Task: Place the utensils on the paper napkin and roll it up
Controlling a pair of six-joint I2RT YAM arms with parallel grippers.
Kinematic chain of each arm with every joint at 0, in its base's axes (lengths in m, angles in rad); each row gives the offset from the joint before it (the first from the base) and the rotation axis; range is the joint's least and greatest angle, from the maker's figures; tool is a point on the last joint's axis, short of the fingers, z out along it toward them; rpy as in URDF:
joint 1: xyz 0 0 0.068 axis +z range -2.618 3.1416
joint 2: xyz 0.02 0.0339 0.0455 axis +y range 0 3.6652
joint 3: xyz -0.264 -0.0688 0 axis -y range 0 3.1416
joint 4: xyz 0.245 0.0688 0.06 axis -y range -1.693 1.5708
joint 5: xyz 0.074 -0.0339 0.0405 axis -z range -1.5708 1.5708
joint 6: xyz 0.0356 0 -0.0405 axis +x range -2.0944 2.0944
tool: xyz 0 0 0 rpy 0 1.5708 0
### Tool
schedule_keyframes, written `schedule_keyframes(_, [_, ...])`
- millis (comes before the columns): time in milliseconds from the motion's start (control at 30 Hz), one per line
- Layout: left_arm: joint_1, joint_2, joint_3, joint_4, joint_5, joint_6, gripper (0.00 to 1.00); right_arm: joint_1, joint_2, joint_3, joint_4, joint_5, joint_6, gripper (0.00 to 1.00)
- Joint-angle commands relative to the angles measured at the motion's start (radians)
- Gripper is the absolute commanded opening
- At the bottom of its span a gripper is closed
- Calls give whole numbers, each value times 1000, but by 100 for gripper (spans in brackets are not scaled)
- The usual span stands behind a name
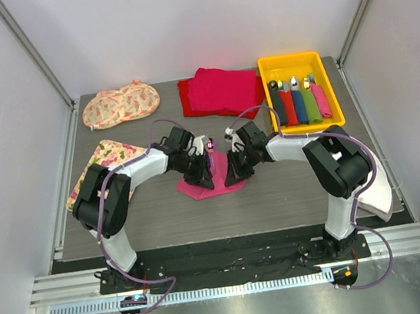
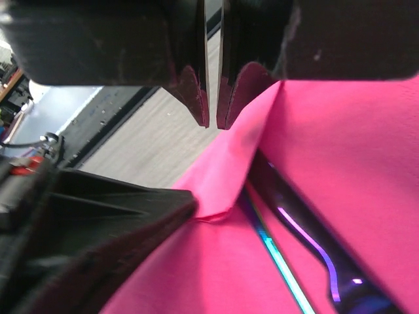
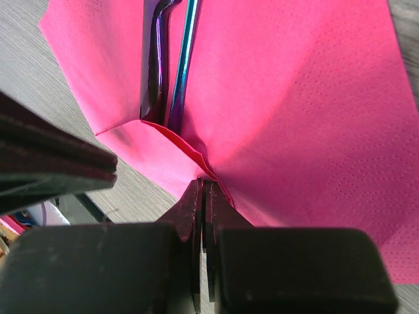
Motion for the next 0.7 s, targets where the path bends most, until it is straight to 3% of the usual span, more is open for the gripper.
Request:
schedule_keyframes(0, [8,10,34,19,-41,3,12,5,-22,11,-24,42,-35,1])
schedule_keyframes(367, [27,77,53,-16,-98,-4,8,7,-59,13,-29,29,-51,4])
schedule_keyframes(467, [28,86,57,-16,-96,-10,7,5,-82,17,-44,34,-58,9])
schedule_keyframes(600, [28,94,59,-16,-93,-10,7,5,-118,39,-81,43,-80,31])
schedule_keyframes(667, [28,97,59,-17,-96,-10,7,1,-137,45,-110,72,-93,38])
